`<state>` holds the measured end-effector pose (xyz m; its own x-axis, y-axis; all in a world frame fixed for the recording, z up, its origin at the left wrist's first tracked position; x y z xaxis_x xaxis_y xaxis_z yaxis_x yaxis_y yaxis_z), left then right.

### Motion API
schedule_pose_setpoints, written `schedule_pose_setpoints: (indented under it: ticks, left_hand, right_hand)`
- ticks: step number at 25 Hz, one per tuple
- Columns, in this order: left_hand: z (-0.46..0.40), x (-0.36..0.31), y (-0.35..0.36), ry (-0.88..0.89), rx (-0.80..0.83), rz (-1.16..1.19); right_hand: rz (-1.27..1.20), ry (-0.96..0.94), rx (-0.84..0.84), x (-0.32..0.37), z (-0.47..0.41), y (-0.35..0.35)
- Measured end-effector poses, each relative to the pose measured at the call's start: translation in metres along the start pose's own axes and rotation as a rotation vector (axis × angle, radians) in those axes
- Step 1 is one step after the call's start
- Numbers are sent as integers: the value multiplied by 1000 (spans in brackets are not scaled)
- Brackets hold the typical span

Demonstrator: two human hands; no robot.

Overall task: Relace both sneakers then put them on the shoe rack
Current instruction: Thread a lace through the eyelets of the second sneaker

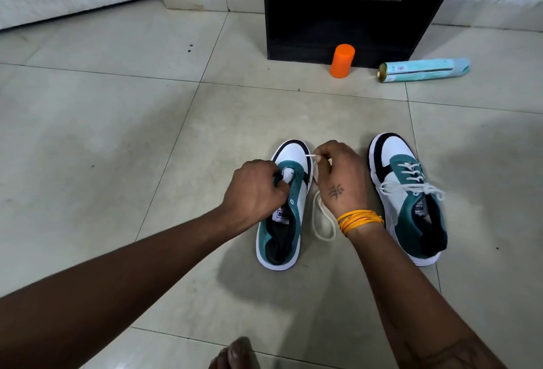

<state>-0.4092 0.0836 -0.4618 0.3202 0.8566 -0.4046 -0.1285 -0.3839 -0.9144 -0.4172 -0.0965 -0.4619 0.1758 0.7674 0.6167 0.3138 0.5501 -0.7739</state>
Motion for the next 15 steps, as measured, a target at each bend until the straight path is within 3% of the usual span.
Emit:
schedule_pose_setpoints:
  ticks: [7,11,15]
  left_hand:
    - [-5,8,3,-13,-60,98]
    - [-2,13,2,-74,-78,252]
    - [-4,15,-1,-78,-103,331]
  right_hand:
    - [-265,111,152,11,17,38]
    - [-138,107,170,19,17,47]
    - [-35,103,84,26,20,55]
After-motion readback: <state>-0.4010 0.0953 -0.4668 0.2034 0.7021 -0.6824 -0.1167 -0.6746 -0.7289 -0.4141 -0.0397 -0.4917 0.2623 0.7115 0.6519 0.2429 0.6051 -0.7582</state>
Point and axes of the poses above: each hand's wrist, its own z-axis away from the middle knuckle, its own y-axis out of the palm, x = y × z, the point moved 4 cm from there along -z, towards the middle knuckle, and after that the axes turned 10 degrees about y, right-handed, at the moved point
